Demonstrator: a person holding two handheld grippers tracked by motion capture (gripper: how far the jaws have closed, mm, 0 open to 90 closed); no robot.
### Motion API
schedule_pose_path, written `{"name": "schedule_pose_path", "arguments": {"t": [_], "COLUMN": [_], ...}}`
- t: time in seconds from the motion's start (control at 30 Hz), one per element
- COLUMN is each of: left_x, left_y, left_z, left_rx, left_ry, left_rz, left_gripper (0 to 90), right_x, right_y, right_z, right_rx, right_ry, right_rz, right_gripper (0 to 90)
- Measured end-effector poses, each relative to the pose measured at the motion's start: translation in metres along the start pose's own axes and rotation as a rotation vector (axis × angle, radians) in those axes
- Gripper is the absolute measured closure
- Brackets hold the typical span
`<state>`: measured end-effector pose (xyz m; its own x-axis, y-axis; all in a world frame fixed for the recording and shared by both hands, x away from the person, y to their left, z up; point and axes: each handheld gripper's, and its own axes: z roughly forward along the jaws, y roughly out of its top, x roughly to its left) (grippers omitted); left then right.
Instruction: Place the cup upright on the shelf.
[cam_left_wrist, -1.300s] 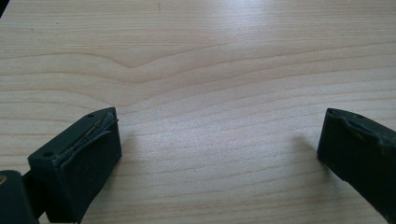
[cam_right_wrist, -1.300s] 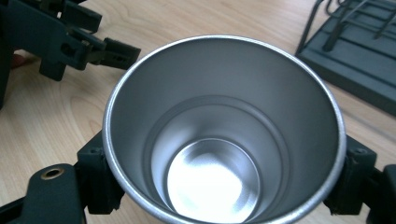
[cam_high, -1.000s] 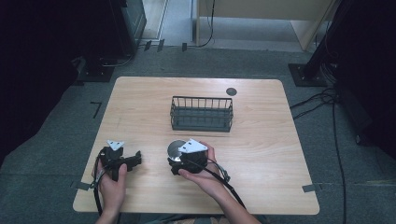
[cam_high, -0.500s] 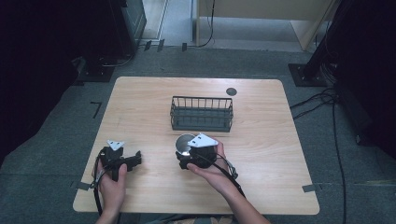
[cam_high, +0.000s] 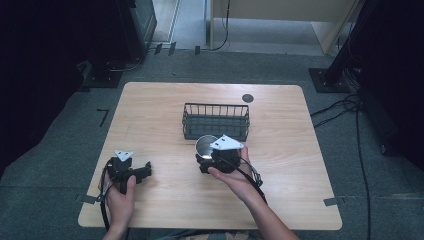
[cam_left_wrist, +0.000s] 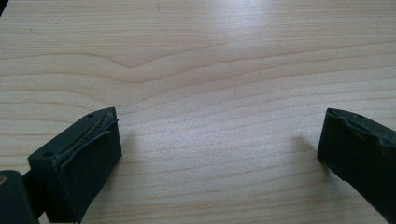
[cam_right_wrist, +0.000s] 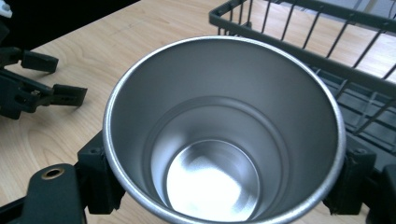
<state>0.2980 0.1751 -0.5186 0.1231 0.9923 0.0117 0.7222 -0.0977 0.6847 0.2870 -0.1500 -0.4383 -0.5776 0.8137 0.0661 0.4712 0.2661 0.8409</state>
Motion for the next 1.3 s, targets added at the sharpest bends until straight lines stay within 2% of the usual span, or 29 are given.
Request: {"name": "schedule_pose_path", "arguments": {"t": [0.27, 0.83, 1.3], "left_x": [0.000, 0.000, 0.000], "left_y": [0.000, 0.000, 0.000], "left_z": [0.000, 0.000, 0.000], "left_rx": [0.000, 0.000, -0.001], "left_ry": [0.000, 0.000, 0.000], "left_rz": [0.000, 0.002, -0.001], "left_gripper": [0.0, 0.0, 0.0], "right_x": [-0.011, -0.039, -0.069], "right_y": [0.008, 0.032, 0.053], "right_z": [-0.006, -0.021, -0.026], "right_rx": [-0.002, -0.042, -0.069], "right_ry": [-0.018, -0.039, -0.101], "right_rz": [-0.005, 0.021, 0.044], "right_gripper": [18.3, 18.3, 18.3]}}
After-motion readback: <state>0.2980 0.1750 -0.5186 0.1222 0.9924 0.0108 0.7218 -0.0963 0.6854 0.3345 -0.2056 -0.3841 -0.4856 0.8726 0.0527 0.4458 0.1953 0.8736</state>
